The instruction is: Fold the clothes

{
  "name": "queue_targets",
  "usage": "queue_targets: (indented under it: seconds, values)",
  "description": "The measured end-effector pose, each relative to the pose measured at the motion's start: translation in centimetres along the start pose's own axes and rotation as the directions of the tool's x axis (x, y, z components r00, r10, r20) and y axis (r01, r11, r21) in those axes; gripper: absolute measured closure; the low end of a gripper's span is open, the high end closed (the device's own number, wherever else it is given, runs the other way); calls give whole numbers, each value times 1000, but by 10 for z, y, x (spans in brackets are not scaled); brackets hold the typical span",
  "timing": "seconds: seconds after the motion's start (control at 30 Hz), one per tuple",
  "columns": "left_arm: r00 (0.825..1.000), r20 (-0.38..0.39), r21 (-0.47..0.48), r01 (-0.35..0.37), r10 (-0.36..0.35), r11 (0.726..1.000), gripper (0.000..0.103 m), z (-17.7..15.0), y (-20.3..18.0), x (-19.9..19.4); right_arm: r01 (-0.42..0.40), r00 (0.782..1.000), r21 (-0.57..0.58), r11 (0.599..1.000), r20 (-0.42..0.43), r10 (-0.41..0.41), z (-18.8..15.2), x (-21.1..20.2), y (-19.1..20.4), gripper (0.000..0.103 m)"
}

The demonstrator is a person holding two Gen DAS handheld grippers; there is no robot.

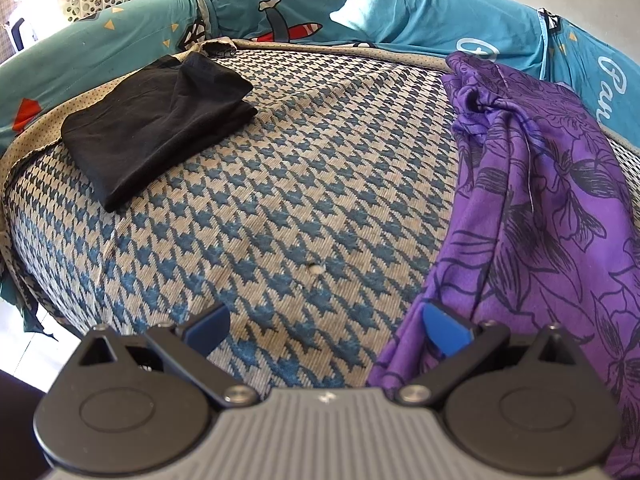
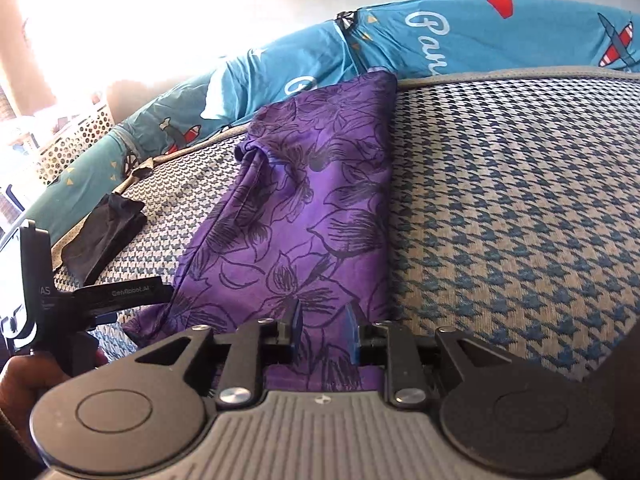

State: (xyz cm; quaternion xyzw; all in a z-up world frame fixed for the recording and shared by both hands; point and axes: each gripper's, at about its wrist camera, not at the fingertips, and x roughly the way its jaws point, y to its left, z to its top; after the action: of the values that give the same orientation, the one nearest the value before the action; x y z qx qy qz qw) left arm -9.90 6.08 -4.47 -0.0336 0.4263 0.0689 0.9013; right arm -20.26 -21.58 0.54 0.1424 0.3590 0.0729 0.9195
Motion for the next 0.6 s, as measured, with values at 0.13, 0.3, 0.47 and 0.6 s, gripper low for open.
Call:
queue_targets:
  seconds: [0.13,0.3,0.47,0.6]
  values:
    - [1000,-1,-3,-3,3,1000,0,0,0,1,-64,998,-98,993,-17,63,20,15,10,78]
    - [1000,-2,-5,-4,4,1000,0,-1,-1,2,-137,990,-232,963,-62,126,59,40,16,66]
    - [1000,-2,-7,-6,6,1000,0,-2,-1,4,-118,992,-326,938,-88,94,94,76,14,66]
    - [1000,-2,-9,-7,7,1000,0,-2,-2,5,-114,993,-234,965,-51,105,103,92,2,66]
